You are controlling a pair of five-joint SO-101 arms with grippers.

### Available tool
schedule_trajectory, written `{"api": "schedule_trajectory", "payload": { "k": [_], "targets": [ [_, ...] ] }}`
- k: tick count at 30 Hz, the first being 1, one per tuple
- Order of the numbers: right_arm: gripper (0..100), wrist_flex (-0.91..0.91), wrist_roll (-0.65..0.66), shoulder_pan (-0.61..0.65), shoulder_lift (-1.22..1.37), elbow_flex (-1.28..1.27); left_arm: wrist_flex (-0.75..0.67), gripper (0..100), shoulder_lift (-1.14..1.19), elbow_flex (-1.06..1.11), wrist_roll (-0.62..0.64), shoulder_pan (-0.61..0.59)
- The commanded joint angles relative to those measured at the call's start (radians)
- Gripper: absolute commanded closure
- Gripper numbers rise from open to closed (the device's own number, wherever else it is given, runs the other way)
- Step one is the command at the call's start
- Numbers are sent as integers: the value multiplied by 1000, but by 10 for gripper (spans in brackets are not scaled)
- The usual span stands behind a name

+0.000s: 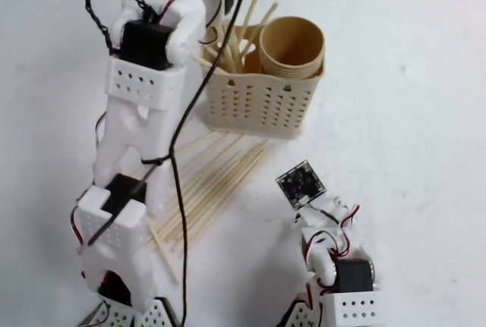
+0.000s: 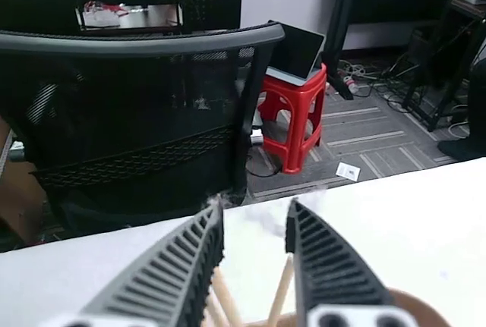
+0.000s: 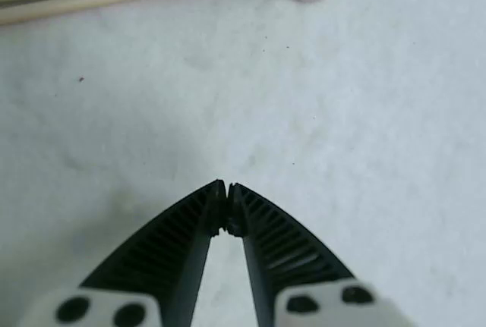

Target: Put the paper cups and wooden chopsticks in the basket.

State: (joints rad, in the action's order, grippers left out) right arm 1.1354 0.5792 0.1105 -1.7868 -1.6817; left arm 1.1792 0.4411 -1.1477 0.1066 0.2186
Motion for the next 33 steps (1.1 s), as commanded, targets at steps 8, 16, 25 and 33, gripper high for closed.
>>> {"api": "schedule_trajectory", "payload": {
  "k": [8,16,25,33],
  "targets": [
    [978,7,9,4,-2,-9,21,887,-53,-40,18,-128],
    [978,7,9,4,-2,-9,327,887,-188,-32,-43,-315],
    [978,-1,8,-1,-5,-9,608,884,-203,213,-407,-608],
    [978,5,9,1,-5,-9,549,883,-206,867,-483,-674]
  ]
}}
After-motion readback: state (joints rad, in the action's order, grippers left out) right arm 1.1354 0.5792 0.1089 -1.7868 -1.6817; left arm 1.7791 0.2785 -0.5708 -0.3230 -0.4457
